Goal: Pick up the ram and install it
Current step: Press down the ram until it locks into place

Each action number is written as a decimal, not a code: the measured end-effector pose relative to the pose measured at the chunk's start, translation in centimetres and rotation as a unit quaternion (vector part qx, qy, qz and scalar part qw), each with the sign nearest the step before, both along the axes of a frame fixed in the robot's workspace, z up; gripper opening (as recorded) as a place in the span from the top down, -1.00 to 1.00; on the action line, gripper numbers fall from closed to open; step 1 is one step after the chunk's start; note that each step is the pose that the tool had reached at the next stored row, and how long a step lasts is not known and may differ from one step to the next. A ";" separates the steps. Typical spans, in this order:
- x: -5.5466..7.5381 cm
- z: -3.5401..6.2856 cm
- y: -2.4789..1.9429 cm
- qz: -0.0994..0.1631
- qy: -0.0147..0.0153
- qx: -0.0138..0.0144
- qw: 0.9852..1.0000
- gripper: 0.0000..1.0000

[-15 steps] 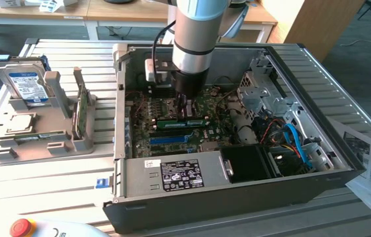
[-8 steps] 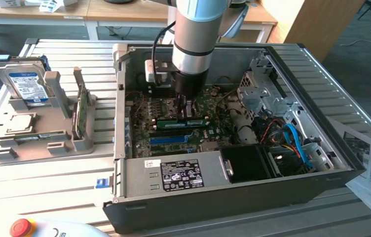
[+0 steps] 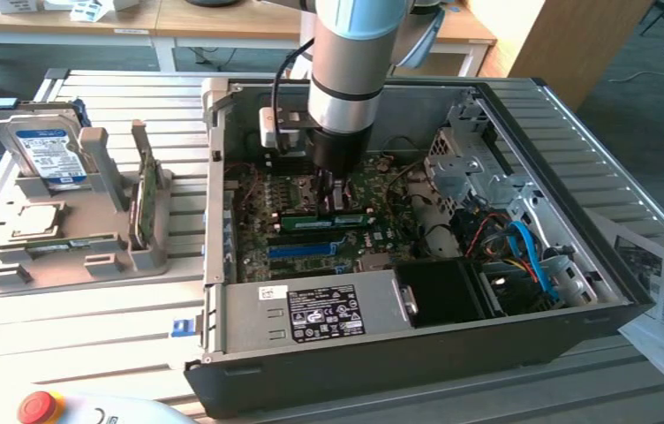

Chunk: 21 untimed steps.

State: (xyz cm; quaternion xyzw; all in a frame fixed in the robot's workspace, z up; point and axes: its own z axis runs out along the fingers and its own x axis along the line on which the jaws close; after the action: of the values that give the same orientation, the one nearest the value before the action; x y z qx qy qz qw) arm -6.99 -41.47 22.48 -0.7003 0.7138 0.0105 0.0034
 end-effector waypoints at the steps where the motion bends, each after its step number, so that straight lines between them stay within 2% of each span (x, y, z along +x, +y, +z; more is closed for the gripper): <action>1: 0.0 -0.01 0.00 0.000 0.000 0.000 1.000 0.79; 21: 0.0 -0.19 0.00 0.000 0.000 0.000 1.000 0.79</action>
State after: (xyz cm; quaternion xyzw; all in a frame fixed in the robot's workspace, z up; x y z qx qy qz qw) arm -7.04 -41.47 22.29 -0.7003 0.7138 0.0105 0.0033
